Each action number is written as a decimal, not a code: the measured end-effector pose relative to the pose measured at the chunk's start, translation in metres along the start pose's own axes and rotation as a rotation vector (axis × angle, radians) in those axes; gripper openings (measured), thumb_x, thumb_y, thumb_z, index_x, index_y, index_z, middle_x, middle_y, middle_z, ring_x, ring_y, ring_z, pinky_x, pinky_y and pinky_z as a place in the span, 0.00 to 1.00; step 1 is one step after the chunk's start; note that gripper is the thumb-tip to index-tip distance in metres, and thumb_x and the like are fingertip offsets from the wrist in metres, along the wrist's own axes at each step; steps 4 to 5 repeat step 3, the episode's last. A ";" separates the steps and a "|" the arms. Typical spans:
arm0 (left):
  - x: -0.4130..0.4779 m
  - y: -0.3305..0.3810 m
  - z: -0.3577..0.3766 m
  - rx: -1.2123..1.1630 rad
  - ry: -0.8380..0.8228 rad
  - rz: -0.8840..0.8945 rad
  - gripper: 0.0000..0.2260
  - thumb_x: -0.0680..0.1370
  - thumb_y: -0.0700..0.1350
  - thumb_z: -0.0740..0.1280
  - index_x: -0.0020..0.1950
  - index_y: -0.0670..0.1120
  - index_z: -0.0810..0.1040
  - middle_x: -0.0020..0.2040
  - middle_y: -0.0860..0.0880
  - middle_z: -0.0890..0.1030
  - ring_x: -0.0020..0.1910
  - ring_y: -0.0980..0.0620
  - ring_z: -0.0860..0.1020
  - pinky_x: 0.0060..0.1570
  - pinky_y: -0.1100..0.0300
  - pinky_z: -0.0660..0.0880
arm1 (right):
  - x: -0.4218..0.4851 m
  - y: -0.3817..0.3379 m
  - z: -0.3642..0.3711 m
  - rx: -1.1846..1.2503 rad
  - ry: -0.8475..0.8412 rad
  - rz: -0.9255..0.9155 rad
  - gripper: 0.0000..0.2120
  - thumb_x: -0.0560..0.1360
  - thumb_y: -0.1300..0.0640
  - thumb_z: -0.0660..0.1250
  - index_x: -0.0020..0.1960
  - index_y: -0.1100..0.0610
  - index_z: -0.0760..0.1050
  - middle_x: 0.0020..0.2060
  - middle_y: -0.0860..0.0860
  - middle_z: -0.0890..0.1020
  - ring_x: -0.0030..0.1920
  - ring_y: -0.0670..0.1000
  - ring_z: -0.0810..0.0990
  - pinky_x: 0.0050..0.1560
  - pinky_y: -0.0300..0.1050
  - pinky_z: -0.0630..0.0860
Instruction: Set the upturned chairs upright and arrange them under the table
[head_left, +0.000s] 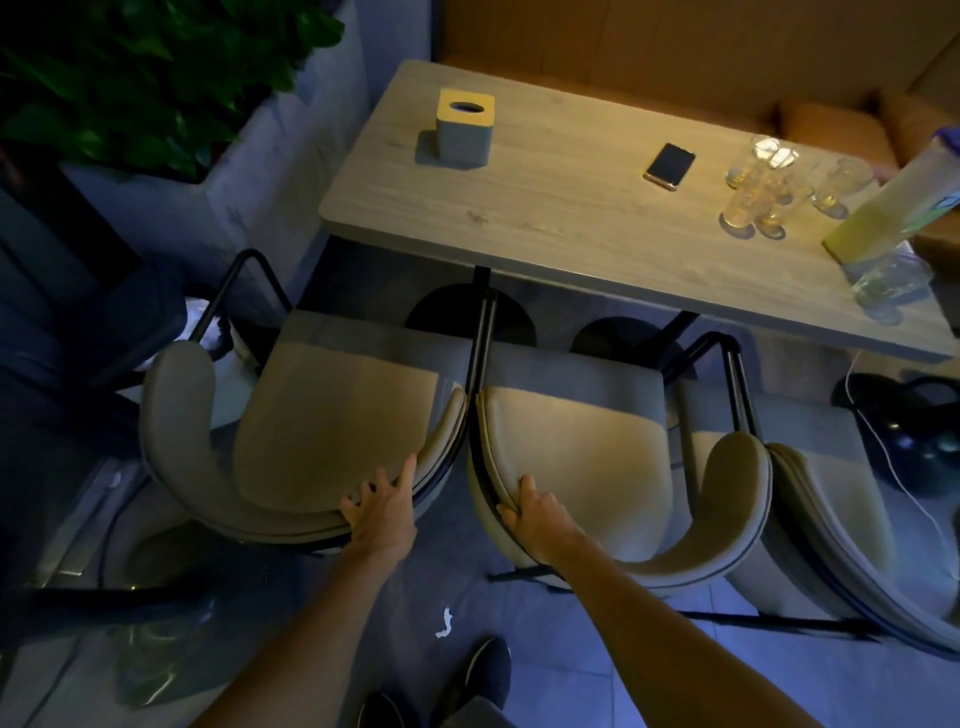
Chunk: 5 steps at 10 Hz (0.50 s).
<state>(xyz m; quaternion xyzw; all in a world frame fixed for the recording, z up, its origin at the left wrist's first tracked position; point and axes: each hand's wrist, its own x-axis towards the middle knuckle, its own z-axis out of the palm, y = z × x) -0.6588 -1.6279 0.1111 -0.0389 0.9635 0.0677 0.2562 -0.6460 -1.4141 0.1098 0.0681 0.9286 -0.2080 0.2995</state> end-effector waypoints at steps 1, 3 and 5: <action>0.002 -0.004 -0.004 -0.048 -0.074 0.012 0.39 0.79 0.44 0.66 0.80 0.58 0.43 0.72 0.42 0.64 0.69 0.42 0.65 0.65 0.43 0.63 | -0.007 0.000 -0.008 -0.030 -0.052 0.012 0.23 0.81 0.43 0.58 0.65 0.60 0.65 0.56 0.60 0.78 0.53 0.60 0.78 0.49 0.48 0.72; -0.003 0.006 -0.038 -0.198 0.096 0.069 0.18 0.83 0.53 0.57 0.72 0.50 0.67 0.67 0.45 0.72 0.65 0.43 0.72 0.63 0.46 0.66 | -0.012 -0.007 -0.050 0.011 0.003 0.006 0.21 0.79 0.43 0.59 0.63 0.57 0.73 0.55 0.57 0.78 0.58 0.59 0.77 0.52 0.46 0.70; -0.003 0.006 -0.038 -0.198 0.096 0.069 0.18 0.83 0.53 0.57 0.72 0.50 0.67 0.67 0.45 0.72 0.65 0.43 0.72 0.63 0.46 0.66 | -0.012 -0.007 -0.050 0.011 0.003 0.006 0.21 0.79 0.43 0.59 0.63 0.57 0.73 0.55 0.57 0.78 0.58 0.59 0.77 0.52 0.46 0.70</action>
